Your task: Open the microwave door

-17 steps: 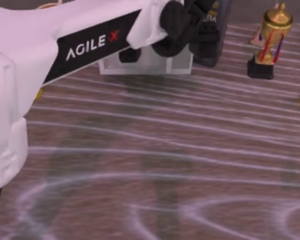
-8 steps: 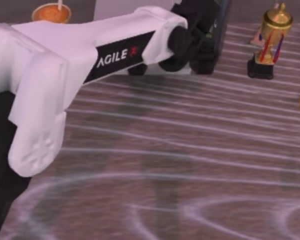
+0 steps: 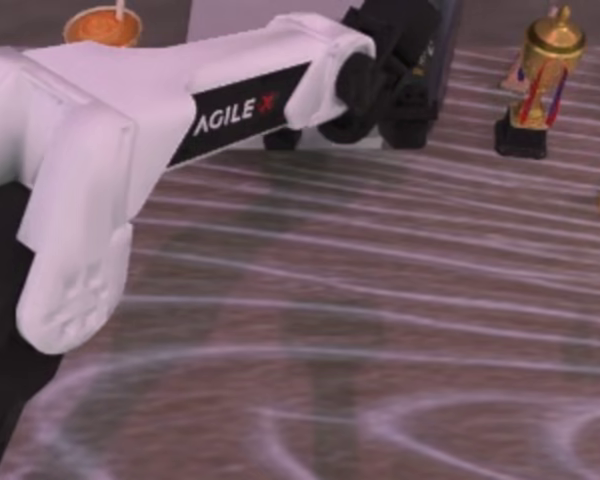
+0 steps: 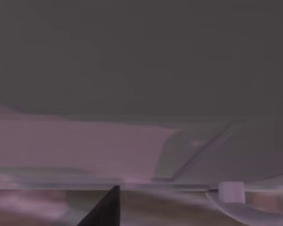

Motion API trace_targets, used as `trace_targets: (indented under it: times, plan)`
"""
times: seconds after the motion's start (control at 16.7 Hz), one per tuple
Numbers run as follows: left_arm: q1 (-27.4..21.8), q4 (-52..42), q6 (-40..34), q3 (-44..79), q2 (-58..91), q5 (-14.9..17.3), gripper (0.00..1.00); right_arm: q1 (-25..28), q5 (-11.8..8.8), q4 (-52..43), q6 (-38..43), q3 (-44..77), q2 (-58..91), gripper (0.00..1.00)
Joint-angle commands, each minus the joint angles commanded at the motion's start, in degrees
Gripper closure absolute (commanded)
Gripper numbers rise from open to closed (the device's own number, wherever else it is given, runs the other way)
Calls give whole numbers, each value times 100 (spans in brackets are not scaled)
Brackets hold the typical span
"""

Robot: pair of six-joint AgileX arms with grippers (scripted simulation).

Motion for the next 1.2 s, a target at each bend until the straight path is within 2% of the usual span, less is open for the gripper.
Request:
trace_targets:
  times: [0.54, 1.02, 1.08, 1.2]
  plan:
    - [0, 0, 0, 0, 0, 0, 98, 0, 0, 0, 0, 0, 0, 0]
    - [0, 0, 0, 0, 0, 0, 100, 0, 0, 0, 0, 0, 0, 0]
    - [-217, -43, -10, -321, -153, 60, 100, 0, 0, 0, 0, 0, 0, 0]
    - [-206, 20, -26, -425, -222, 0, 100, 0, 0, 0, 0, 0, 0, 0]
